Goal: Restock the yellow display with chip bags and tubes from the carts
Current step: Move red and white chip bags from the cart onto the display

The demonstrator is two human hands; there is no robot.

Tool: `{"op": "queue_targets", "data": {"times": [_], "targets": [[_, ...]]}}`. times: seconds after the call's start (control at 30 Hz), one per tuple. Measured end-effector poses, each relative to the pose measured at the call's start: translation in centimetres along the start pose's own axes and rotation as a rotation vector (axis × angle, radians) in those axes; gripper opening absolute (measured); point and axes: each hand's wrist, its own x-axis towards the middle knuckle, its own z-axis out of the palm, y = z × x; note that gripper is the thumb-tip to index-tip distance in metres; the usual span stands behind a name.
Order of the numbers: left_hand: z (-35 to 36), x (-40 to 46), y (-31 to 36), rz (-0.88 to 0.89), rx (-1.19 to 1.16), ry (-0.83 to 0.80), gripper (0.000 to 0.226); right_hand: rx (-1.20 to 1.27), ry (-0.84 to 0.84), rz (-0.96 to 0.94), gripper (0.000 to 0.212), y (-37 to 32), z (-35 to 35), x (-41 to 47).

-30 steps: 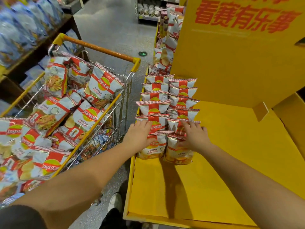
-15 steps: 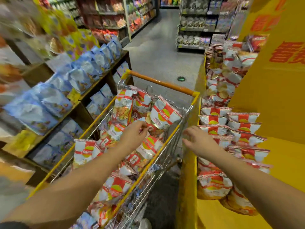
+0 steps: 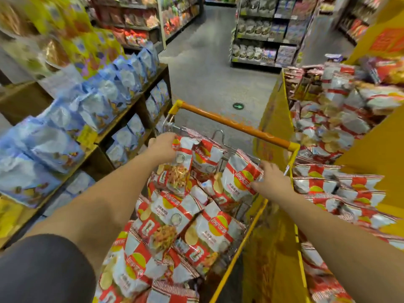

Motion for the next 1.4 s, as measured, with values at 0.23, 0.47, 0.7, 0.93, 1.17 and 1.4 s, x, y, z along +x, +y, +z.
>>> {"op": "queue_targets", "data": {"times": [0.23,0.47,0.7,0.93,1.17,1.4], "targets": [[-0.7,4.2,-0.1,0.114,0.296,-0.248,0.075,0.081,-0.084,0.113,0.091,-2.0,0.6,1.2],[-4.3,2.4,0.4,0.280,0.770,-0.301,0.062,0.059,-0.075,0.139,0.092,-3.0,0.7,1.6],[-5.8,-1.5,-1.3,0.312,0.707,-0.311,0.063,0.043,-0.200,0.162,0.078,-3.0,1.2,1.7],[-6.5,-7.2,-1.7,0.318,0.695,-0.206,0.058,0.009,-0.127,-0.055,0.040,-3.1,0.5,-1.8],[-12.3,-15.7,6.0,0.240,0.288,-0.052,0.048,0.092,-0.025,-0.260,0.034,0.2,-8.8,-8.0],[-12.6,-25.2,19.3,0.383,0.270,0.069,0.051,-0.023,0.110,-0.272,0.059,12.0,-16.9,-18.0]]}}
